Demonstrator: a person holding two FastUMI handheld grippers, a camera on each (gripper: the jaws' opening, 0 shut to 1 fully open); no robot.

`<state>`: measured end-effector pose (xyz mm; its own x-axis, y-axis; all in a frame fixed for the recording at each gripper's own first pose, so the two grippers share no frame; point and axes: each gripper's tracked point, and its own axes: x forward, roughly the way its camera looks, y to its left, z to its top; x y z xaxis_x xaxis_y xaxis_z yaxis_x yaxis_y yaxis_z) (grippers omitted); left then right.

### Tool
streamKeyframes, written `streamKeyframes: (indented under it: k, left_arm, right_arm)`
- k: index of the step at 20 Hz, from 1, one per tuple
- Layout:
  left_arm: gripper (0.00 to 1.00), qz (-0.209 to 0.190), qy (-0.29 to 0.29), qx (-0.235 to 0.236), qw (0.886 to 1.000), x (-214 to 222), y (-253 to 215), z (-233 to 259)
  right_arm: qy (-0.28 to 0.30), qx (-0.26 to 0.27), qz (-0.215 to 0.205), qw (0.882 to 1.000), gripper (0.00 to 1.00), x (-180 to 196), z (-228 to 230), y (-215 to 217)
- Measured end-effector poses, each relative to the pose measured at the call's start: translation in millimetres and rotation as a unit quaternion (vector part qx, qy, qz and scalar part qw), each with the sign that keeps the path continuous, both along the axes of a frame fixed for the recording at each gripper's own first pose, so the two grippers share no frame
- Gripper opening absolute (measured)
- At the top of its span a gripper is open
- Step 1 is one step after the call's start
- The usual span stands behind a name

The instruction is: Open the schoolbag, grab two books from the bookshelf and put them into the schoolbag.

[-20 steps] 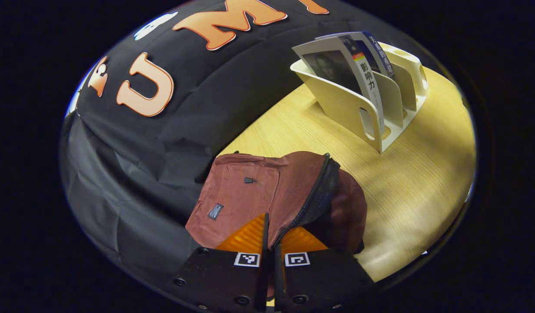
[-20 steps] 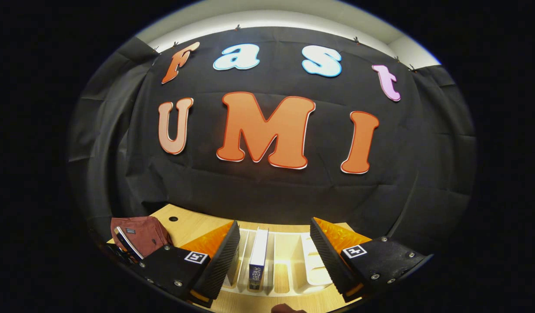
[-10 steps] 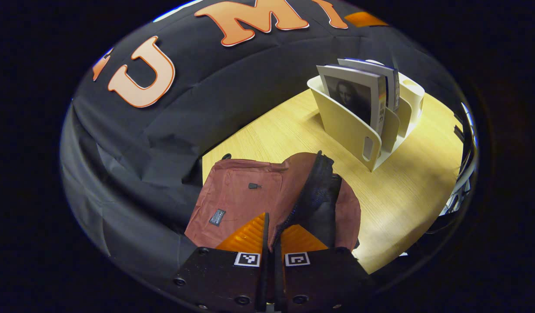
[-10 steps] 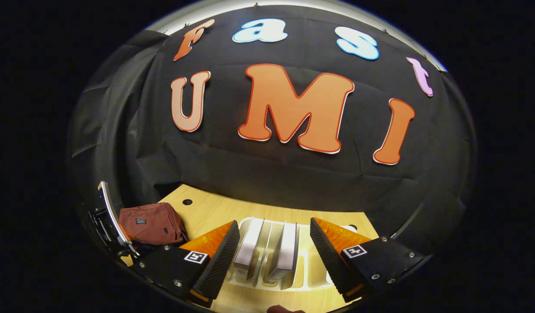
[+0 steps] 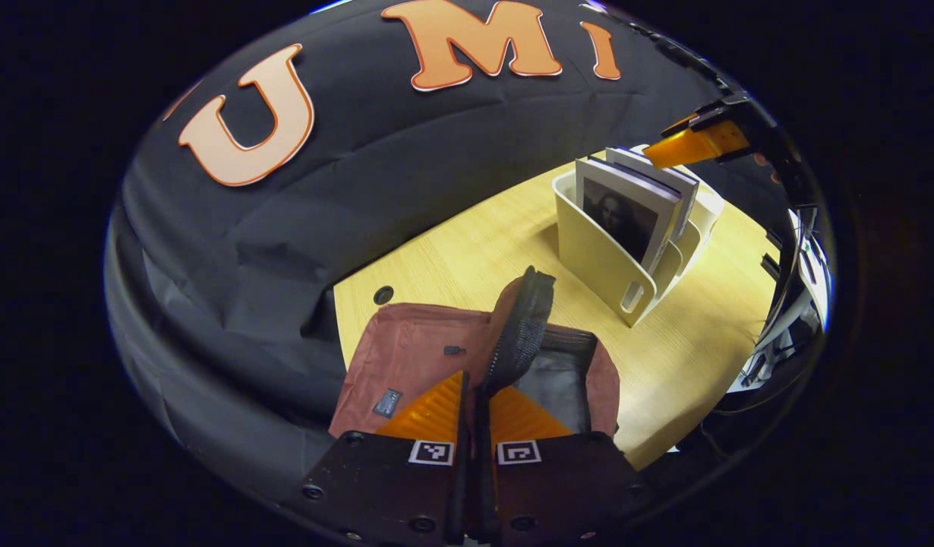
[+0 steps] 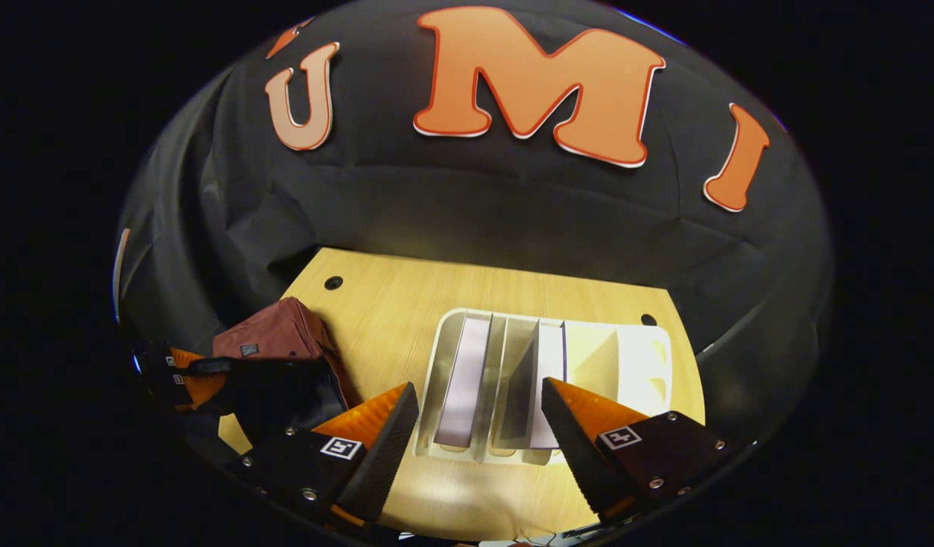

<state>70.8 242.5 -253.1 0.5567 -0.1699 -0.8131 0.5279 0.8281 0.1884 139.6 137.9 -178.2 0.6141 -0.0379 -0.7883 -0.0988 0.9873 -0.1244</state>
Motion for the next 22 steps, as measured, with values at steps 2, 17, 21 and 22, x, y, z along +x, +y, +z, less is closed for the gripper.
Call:
streamKeyframes:
  k: [2, 17, 21, 22]
  left_arm:
    - [0.07, -0.018, -0.006, 0.003, 1.000, 4, 1, 6]
    - [0.07, -0.037, 0.000, -0.017, 0.999, 22, 15, 10]
    - [0.07, -0.033, 0.004, -0.022, 0.999, 24, 18, 5]
    - [0.07, -0.032, 0.004, -0.023, 0.999, 25, 18, 4]
  right_arm:
    - [0.036, -0.005, 0.004, 0.999, 0.97, 4, -9, 5]
    - [0.247, -0.036, -0.049, 0.967, 0.82, 43, -83, 3]
    - [0.277, -0.029, -0.066, 0.958, 0.59, 40, -98, 7]
    - [0.286, -0.034, -0.065, 0.955, 0.56, 36, -105, 7]
